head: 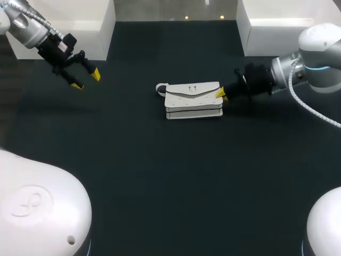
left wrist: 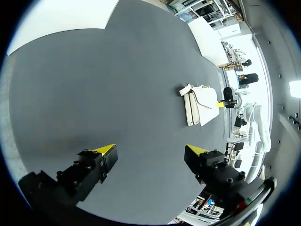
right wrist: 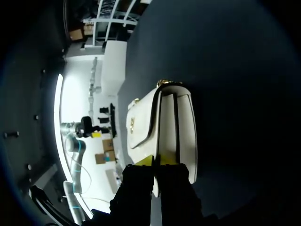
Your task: Pick up the bag, open it, inspect its contents, close it, and place it on the opposite side
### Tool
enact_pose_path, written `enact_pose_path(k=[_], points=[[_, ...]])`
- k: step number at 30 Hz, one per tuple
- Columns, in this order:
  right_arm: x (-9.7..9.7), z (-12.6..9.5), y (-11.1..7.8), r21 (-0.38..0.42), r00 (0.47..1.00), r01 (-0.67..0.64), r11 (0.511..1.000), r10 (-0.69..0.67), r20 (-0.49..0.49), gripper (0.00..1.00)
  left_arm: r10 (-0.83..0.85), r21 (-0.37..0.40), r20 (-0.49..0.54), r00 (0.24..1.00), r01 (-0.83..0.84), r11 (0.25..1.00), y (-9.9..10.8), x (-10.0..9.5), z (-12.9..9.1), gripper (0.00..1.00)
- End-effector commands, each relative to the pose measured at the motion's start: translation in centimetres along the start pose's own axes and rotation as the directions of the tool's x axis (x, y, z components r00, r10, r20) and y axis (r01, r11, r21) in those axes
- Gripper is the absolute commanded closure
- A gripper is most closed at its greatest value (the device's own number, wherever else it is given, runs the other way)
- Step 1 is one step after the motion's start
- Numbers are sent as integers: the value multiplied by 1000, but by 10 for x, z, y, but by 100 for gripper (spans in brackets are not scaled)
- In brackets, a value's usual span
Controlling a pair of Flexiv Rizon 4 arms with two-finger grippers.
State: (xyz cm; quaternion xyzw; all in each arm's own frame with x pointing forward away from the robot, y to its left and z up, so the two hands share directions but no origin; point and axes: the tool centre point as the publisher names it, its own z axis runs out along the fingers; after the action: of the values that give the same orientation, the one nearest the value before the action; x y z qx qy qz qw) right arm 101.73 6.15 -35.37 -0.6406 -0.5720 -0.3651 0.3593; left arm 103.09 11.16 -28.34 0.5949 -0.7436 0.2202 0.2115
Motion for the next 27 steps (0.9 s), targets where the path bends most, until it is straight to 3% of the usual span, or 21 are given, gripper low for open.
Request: enact_pose_path(k=[1,5,11,20,27], points=[[1,-1,0,1,1000,0,1000,0,0,100,0,-2,-1,1000,0,1000,-1,0,0,0],[1,-1,0,1,1000,0,1000,0,0,100,0,-2,-1,1000,0,1000,-1,0,0,0],[-8,-14,9,-9,999,23,1000,-22,46,100,23,29,114,993,-27,999,-2,-8,-13,0],[-31,-62,30,-4,988,107,994,-106,113,100,90,56,263,961,-108,993,2,-18,-30,0],[-61,-106,52,-1,992,121,993,-120,49,100,111,59,326,939,-137,989,-1,-35,-37,0]])
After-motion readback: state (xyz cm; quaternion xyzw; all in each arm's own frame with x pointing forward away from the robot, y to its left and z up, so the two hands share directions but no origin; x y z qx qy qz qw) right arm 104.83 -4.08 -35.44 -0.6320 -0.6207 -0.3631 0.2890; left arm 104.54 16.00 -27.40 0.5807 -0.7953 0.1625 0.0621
